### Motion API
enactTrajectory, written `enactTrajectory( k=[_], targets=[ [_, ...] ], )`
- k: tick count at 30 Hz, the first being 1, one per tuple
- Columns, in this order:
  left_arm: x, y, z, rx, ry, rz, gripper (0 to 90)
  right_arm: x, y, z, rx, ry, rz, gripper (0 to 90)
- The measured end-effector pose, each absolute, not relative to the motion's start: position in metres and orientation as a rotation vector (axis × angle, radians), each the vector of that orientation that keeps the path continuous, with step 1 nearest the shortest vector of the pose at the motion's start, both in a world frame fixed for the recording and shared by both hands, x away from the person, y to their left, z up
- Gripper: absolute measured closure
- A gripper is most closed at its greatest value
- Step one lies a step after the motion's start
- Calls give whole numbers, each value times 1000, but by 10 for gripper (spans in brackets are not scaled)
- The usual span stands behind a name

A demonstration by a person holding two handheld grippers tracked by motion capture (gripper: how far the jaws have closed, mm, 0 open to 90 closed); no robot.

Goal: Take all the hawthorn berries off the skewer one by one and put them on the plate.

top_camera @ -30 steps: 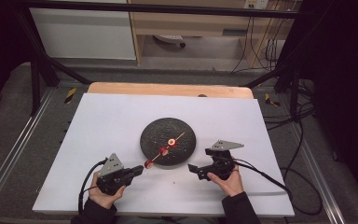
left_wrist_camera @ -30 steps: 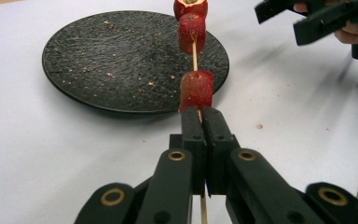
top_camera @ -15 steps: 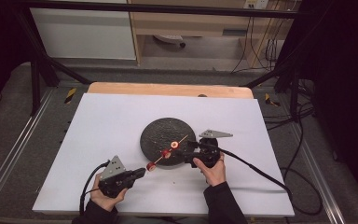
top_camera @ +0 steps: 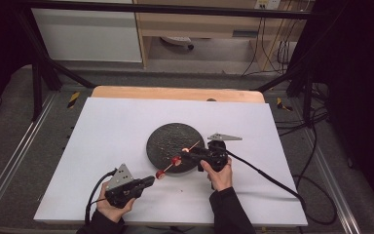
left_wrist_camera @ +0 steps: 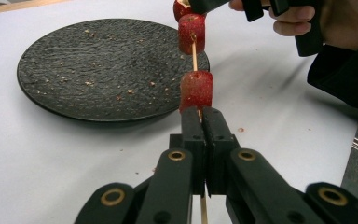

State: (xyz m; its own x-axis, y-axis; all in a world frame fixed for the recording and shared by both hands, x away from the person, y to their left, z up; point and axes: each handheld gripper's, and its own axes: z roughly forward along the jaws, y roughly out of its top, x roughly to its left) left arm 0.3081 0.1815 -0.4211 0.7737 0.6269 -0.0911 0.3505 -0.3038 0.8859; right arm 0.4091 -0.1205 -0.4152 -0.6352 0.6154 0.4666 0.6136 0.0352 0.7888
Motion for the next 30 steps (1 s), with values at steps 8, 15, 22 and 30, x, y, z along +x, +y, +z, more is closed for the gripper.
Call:
enactTrajectory(
  k=[8, 15, 22, 30],
  targets=[
    [307, 180, -423, 1922, 743, 328, 886, 408, -120, -415, 1357, 2252, 1754, 557],
    [306, 181, -421, 1904, 732, 340, 886, 409, -124, -408, 1369, 2216, 1809, 599],
    [304, 183, -419, 1891, 728, 355, 887, 411, -128, -400, 1391, 2144, 1827, 612],
    [302, 188, -416, 1876, 722, 363, 887, 419, -140, -389, 1403, 2085, 1810, 613]
  ],
)
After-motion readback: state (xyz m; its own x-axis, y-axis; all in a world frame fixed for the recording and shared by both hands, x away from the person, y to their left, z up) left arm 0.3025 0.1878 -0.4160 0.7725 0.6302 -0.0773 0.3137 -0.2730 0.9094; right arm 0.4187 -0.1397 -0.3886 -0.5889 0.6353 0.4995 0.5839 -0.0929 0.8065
